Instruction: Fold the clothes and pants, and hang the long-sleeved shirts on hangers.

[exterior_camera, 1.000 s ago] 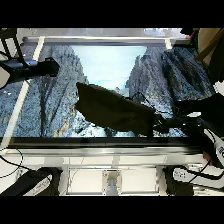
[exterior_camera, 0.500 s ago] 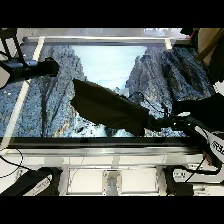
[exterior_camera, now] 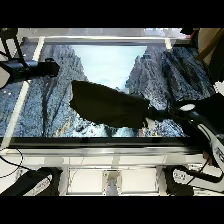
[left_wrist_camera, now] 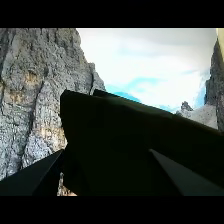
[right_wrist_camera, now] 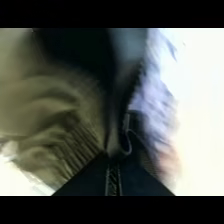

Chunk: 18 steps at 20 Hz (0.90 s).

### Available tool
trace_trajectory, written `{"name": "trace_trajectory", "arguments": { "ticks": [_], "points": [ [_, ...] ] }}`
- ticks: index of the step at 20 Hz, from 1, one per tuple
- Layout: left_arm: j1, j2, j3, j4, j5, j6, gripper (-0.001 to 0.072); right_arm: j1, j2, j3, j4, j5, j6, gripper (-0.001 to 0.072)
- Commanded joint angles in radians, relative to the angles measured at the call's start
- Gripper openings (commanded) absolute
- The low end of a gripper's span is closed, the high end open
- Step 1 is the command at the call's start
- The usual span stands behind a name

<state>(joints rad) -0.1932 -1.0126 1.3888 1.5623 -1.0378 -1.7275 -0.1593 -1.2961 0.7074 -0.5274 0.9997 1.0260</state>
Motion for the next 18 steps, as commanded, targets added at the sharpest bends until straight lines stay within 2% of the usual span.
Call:
{"name": "trace_trajectory", "arguments": {
  "ticks": [1,4,7,12,18],
  "points": [
    [0.000,0.000,0.000,0.000,-0.001,0.000,0.0592,-0.118,0.135,0.184,-0.076,0.117,0.108,0.0022],
    [0.000,0.000,0.000,0.000,0.000,0.000,0.0592,-0.369,0.214,0.402,-0.165,0.289,0.179,0.0022],
    [0.000,0.000,0.000,0.000,0.000,0.000,0.0592,-0.670,0.247,0.597,-0.198,0.450,0.196,0.0022],
    [0.000,0.000,0.000,0.001,-0.003,0.000,0.0591,-1.112,0.257,0.682,-0.254,0.503,0.254,0.0022],
    [0.000,0.000,0.000,0.000,-0.004,0.000,0.0591,-1.457,0.276,0.680,-0.558,0.478,0.382,0.0022]
  ]
}}
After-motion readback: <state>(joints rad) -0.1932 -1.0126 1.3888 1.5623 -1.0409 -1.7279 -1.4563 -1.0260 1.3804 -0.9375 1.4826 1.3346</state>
